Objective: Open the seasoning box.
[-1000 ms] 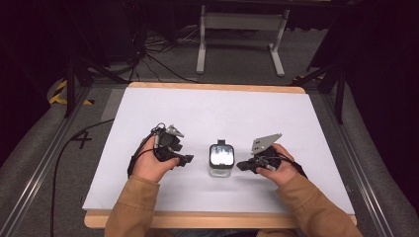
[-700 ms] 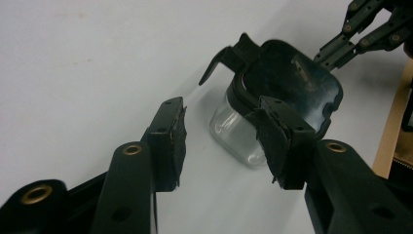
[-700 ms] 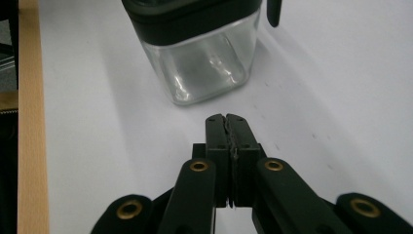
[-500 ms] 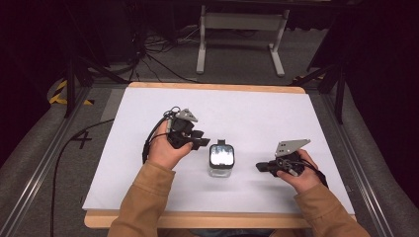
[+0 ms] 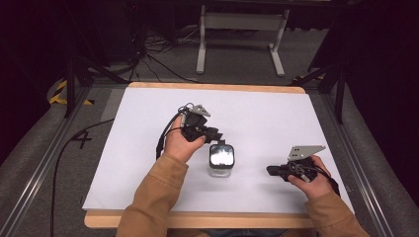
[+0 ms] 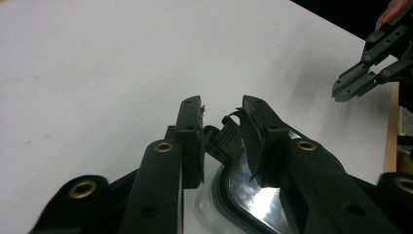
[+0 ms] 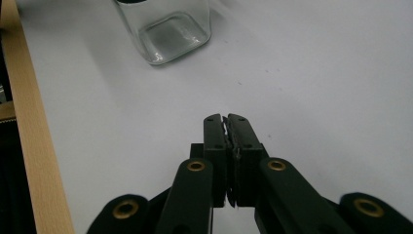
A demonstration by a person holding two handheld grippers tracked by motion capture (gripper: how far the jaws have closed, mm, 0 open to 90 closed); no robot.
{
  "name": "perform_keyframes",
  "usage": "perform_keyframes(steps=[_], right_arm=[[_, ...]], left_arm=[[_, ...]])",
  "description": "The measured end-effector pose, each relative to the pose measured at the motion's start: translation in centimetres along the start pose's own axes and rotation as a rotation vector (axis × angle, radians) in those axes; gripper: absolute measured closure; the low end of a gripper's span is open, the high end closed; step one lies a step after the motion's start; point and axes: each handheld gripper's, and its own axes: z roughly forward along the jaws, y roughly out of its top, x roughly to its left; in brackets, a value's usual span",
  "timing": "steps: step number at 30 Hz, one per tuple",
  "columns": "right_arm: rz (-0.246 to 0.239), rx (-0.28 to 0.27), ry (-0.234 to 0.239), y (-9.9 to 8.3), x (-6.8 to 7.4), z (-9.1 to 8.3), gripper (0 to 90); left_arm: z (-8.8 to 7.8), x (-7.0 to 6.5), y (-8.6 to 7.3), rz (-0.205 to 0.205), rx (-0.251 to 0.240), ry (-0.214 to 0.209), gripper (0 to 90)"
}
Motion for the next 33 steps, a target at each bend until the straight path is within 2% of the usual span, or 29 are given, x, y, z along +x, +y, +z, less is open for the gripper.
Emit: perform_keyframes(steps=[1,2,3,6,7,8,9,17,20,23,27,33], right_arm=[[0.0,-0.003,-0.002,-0.1,0.0,0.0,87.6],[0.006,-0.002,-0.004,-0.1,0.0,-0.1,87.6],[0.008,-0.004,-0.002,-0.2,0.0,-0.2,87.5],[0.008,-0.002,-0.007,-0.3,0.0,-0.3,87.5],[0.007,-0.002,-0.008,-0.3,0.1,-0.3,87.4],[0.006,0.002,-0.008,-0.3,0.1,-0.3,87.3],[0.005,0.002,-0.007,-0.3,0.1,-0.3,87.3],[-0.006,0.007,0.004,-0.1,0.5,0.2,85.9],[-0.004,0.005,0.006,-0.1,0.5,0.2,85.6],[-0.006,0.003,0.007,-0.1,0.5,0.2,85.4],[-0.006,-0.007,0.008,0.1,0.7,0.3,85.2],[-0.033,-0.05,0.029,1.5,1.4,0.5,85.2]], left_arm=[[0.3,0.0,0.0,-0.014,0.007,-0.023,74.1],[0.5,0.2,0.0,-0.005,0.02,-0.027,75.5],[0.7,0.1,0.0,-0.013,0.019,-0.028,76.8],[1.1,0.2,0.0,-0.019,0.022,-0.021,81.4],[1.2,0.3,0.0,-0.016,0.037,0.0,81.4],[1.2,0.3,0.0,-0.02,0.036,0.015,85.6],[1.3,0.4,-0.1,-0.03,0.029,0.014,86.9],[1.3,0.1,0.0,-0.023,0.022,0.002,89.0],[1.4,-0.1,0.0,-0.014,0.046,0.013,88.8],[1.4,-0.1,0.0,-0.015,0.045,0.013,89.0],[1.5,0.0,0.0,-0.025,0.032,0.01,89.3],[1.5,0.0,0.0,-0.038,0.032,0.005,89.2]])
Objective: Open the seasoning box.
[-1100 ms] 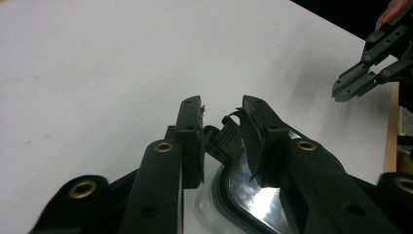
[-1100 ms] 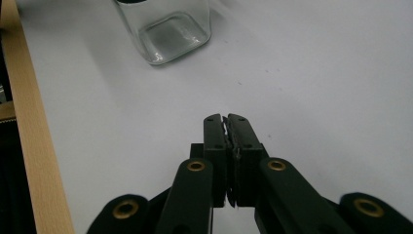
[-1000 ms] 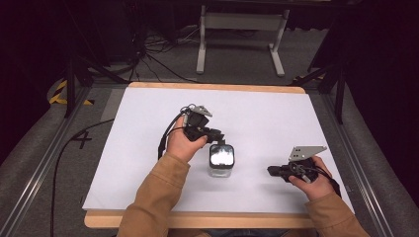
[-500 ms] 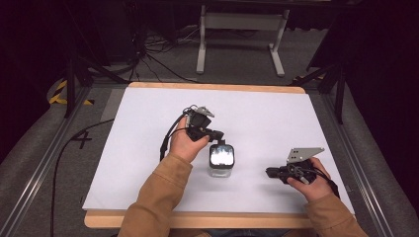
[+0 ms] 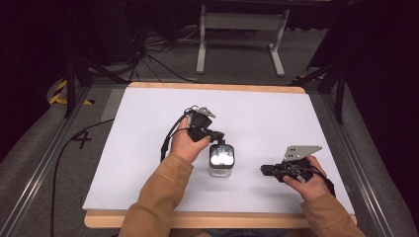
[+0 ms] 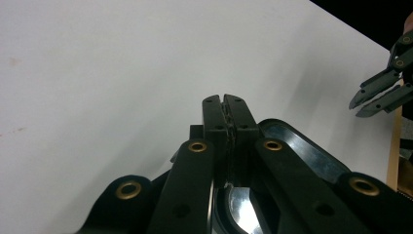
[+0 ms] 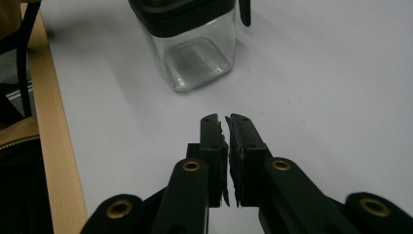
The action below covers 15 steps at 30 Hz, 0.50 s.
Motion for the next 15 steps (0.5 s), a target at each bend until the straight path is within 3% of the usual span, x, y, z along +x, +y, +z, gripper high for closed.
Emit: perform_keyframes(steps=[15], right_arm=[[-0.035,-0.065,0.088,2.9,2.6,3.3,89.7]], left_arm=[[0.0,0.3,-0.2,-0.018,-0.016,-0.014,89.2]])
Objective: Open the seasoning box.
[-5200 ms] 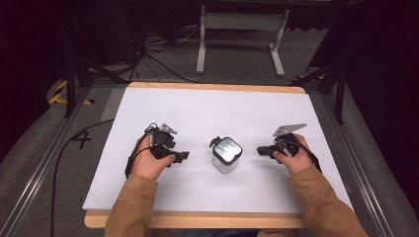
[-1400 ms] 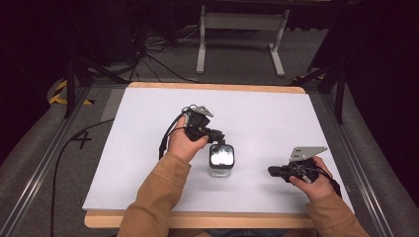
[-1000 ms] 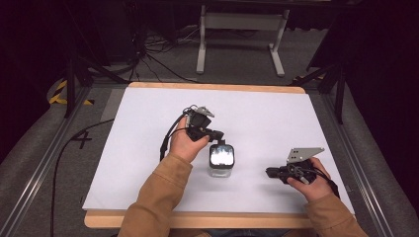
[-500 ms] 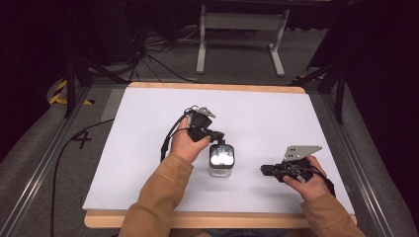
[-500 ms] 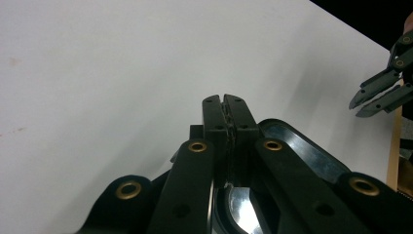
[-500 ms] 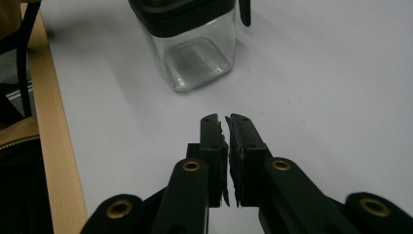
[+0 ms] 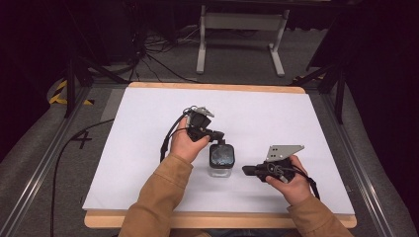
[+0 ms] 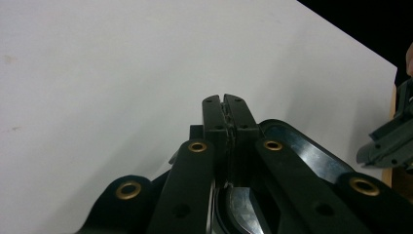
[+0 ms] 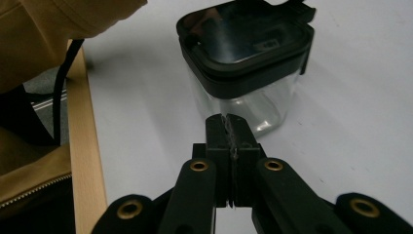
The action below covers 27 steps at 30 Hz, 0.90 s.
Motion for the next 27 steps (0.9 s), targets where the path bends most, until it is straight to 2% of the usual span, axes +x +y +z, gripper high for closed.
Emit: perform_keyframes(steps=[5,11,15,17,20,22,26,27], right_arm=[[-0.003,-0.021,0.01,0.6,0.5,1.2,89.7],[-0.003,-0.041,0.002,1.1,0.2,1.6,89.8],[-0.005,-0.046,-0.003,1.2,0.2,1.9,89.8],[-0.009,-0.05,-0.003,1.2,0.3,1.9,89.9],[-0.007,-0.055,-0.002,1.2,0.3,1.9,89.9],[-0.007,-0.062,-0.003,1.3,0.2,1.7,89.9],[-0.014,-0.082,-0.006,1.7,-0.1,1.5,89.9],[-0.014,-0.082,-0.006,1.7,-0.1,1.5,89.9]], left_arm=[[0.0,0.0,-0.1,-0.001,0.0,0.0,89.2],[-0.1,0.1,-0.3,-0.008,-0.01,-0.01,89.2],[0.0,0.0,-0.3,-0.004,-0.02,-0.002,89.2],[-0.1,-0.1,-0.3,0.002,-0.015,0.017,88.8],[-0.4,-0.3,-0.3,0.006,-0.012,0.03,79.4],[-1.1,-0.5,-0.4,0.005,-0.026,0.035,80.2],[-3.4,-1.4,-0.6,0.015,-0.057,0.036,81.4],[-3.4,-1.4,-0.6,0.015,-0.057,0.036,81.7]])
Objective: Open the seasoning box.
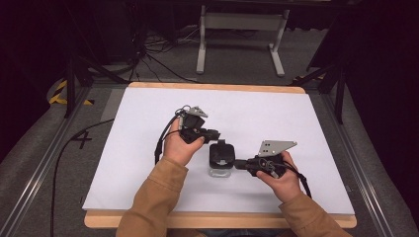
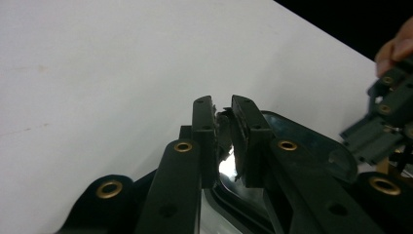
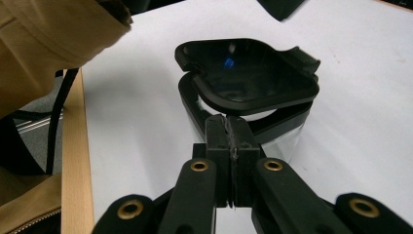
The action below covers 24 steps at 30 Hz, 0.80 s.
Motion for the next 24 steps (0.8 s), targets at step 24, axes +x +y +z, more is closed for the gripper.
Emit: perform_keyframes(steps=[24], right_arm=[[0.002,-0.078,0.016,1.9,-0.8,0.2,89.9]], left_arm=[[-2.1,-4.3,-1.3,0.128,0.258,-0.1,82.0]])
